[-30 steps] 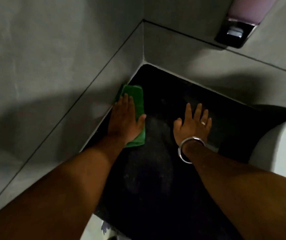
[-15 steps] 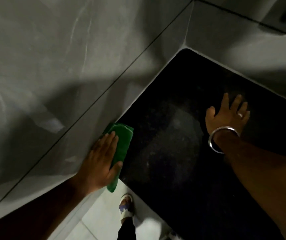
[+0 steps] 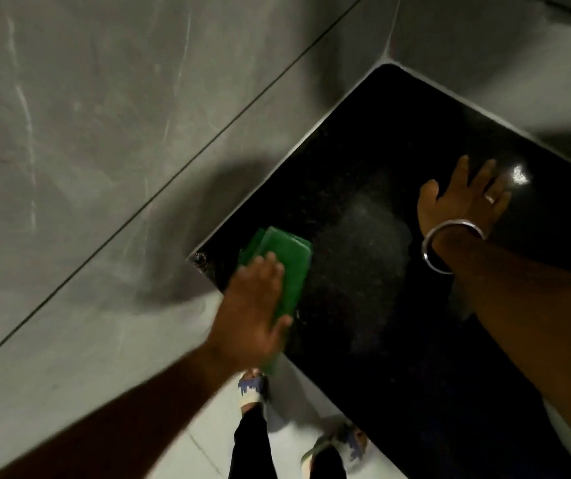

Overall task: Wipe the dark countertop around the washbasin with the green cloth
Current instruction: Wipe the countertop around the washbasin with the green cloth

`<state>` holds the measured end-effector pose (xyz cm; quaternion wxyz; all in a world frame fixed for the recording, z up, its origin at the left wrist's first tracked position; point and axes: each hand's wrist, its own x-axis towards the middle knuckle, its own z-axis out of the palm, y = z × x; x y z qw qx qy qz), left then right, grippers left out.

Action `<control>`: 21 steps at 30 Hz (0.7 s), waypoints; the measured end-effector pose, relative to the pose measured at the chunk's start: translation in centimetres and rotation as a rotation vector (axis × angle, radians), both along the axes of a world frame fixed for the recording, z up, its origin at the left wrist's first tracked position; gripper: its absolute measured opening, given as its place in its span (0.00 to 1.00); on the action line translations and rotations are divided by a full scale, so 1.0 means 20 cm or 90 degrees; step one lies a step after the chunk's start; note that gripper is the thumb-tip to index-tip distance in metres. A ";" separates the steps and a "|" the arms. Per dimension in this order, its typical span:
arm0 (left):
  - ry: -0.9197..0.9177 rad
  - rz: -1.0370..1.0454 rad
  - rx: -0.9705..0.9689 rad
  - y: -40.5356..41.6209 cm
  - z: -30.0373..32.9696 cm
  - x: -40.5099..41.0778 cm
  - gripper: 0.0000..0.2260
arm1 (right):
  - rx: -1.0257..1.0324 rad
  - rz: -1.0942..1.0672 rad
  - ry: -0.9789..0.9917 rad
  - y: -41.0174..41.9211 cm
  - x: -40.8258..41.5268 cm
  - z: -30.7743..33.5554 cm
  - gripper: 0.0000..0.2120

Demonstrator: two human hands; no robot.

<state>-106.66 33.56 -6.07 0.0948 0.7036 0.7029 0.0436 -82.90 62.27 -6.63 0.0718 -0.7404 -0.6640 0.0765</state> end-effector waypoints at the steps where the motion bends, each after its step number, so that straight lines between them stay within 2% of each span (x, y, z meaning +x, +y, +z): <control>1: 0.008 0.004 0.009 0.00 -0.01 0.15 0.34 | -0.006 0.007 0.000 -0.01 0.00 0.01 0.35; 3: 0.005 -0.041 0.007 0.06 -0.02 0.39 0.35 | -0.013 0.010 -0.011 -0.01 0.00 0.01 0.35; 5: -0.008 -0.128 -0.012 0.11 -0.03 0.44 0.36 | -0.018 0.002 -0.021 0.00 0.01 0.01 0.36; 8: 0.025 -0.309 -0.020 0.11 0.02 0.15 0.33 | -0.019 0.006 -0.010 0.00 0.01 0.01 0.36; 9: 0.046 -0.333 -0.017 0.12 0.04 0.01 0.31 | -0.019 0.006 -0.006 0.00 0.01 0.01 0.35; 13: 0.119 -0.180 -0.013 0.25 0.09 -0.44 0.29 | -0.023 0.011 -0.010 0.00 0.01 0.01 0.34; 16: 0.123 -0.120 -0.011 0.25 0.09 -0.48 0.30 | -0.022 0.012 -0.009 0.00 0.01 0.02 0.33; 18: 0.085 -0.042 0.015 0.18 0.06 -0.42 0.30 | -0.024 0.013 -0.002 0.00 0.02 0.03 0.33; 21: -0.049 0.190 0.001 -0.04 0.02 -0.25 0.31 | -0.016 0.020 0.000 0.00 0.01 0.03 0.34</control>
